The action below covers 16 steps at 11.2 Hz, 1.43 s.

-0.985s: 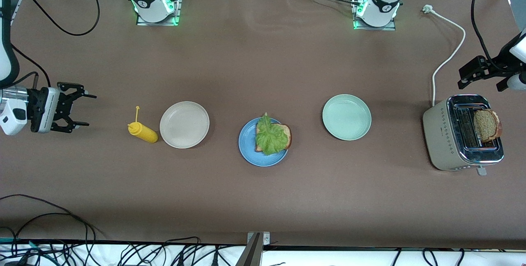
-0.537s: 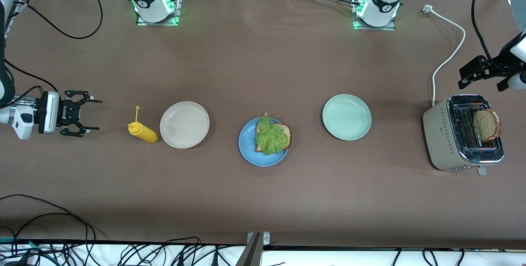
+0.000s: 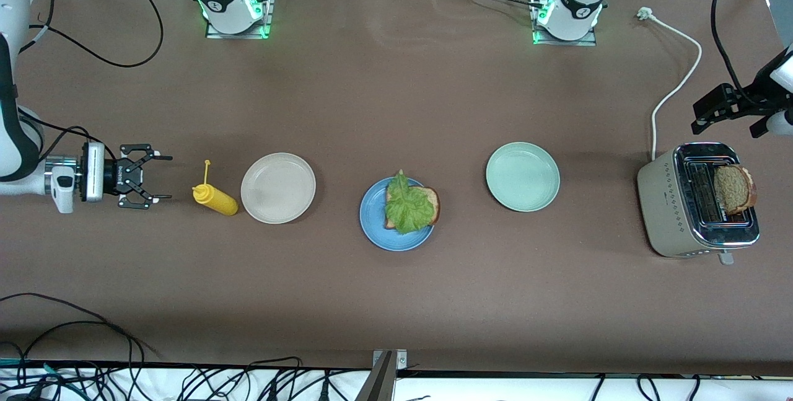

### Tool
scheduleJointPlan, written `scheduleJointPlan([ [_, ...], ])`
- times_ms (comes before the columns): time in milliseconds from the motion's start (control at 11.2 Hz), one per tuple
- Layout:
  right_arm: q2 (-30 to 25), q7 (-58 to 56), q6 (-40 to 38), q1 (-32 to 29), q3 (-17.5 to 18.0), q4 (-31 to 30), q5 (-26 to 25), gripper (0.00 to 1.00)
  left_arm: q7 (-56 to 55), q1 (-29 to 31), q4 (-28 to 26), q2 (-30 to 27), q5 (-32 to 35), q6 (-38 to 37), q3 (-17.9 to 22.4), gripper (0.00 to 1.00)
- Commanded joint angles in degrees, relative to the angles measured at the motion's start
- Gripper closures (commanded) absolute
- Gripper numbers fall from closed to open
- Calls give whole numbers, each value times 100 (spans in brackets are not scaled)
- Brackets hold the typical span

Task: Make sandwich in blue plate with both arms
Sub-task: 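Position the open right gripper beside the yellow mustard bottle, then close the right gripper around the yellow mustard bottle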

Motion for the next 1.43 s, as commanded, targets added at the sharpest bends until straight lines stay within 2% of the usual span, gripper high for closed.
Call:
scheduleJointPlan([
  [0, 407, -852, 235, -434, 412, 116, 138, 0, 97, 61, 152, 41, -93, -22, -5, 0],
  [269, 801, -1371, 271, -470, 465, 177, 497, 0, 97, 52, 187, 50, -93, -22, -5, 0],
  [537, 1040, -1522, 297, -478, 692, 204, 858, 0, 97, 61, 187, 50, -93, -22, -5, 0],
  [895, 1215, -1592, 517, -470, 947, 309, 955, 0, 97, 52, 196, 50, -93, -22, -5, 0],
  [1343, 1611, -1978, 587, -470, 983, 599, 964, 0, 97, 52, 196, 50, -75, -22, -5, 0],
])
